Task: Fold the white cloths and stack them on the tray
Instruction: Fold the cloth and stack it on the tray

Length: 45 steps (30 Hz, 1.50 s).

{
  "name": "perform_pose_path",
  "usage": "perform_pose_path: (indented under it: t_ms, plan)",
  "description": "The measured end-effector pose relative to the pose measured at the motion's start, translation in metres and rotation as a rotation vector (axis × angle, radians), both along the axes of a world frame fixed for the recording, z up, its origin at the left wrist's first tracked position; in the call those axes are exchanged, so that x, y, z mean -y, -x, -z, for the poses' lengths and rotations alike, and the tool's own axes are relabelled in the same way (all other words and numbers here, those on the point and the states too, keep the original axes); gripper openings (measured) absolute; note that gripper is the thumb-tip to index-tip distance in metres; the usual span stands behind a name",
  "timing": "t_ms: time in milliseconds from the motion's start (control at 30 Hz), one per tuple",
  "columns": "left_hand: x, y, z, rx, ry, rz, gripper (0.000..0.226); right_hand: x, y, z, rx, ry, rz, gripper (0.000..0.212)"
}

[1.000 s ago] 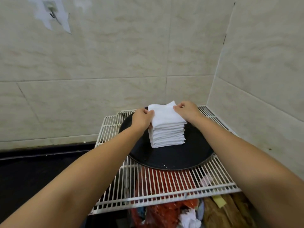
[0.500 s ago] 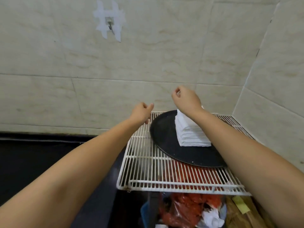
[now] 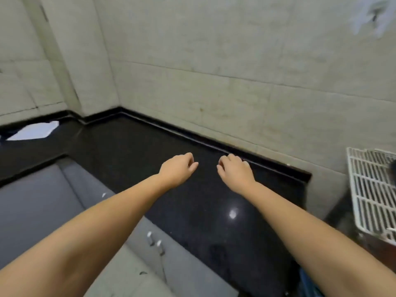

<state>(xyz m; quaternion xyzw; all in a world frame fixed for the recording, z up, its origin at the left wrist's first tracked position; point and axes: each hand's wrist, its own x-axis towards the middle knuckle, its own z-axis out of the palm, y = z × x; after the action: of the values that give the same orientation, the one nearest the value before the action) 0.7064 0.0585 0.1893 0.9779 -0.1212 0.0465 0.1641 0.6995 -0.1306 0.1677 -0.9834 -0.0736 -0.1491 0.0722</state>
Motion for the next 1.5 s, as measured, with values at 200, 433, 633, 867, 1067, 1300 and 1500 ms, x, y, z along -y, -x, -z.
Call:
perform_pose_path:
  t_ms: [200,433,633,867,1067,1300,1500]
  plan:
    - [-0.16,0.031,0.056,-0.036,-0.091,-0.187,0.028,-0.156,-0.003,0.065,-0.034,-0.067,-0.247,0.038]
    - [-0.289,0.054,0.106,-0.184,-0.081,-0.418,0.032,-0.291,-0.018,0.111,-0.201,0.037,-0.497,0.041]
    - [-0.369,0.011,0.132,-0.257,-0.026,-0.528,0.031,-0.369,-0.082,0.129,-0.261,0.06,-0.635,0.038]
    - [-0.441,-0.092,0.131,-0.305,0.036,-0.625,0.032,-0.455,-0.197,0.131,-0.3,0.128,-0.72,0.039]
    - [-0.513,-0.16,0.128,-0.289,0.087,-0.702,0.03,-0.537,-0.279,0.125,-0.303,0.147,-0.783,0.037]
    - [-0.631,-0.241,0.139,-0.28,0.091,-0.731,0.029,-0.657,-0.369,0.133,-0.321,0.148,-0.806,0.036]
    - [-0.754,-0.313,0.139,-0.286,0.101,-0.707,0.025,-0.772,-0.43,0.134,-0.369,0.121,-0.714,0.036]
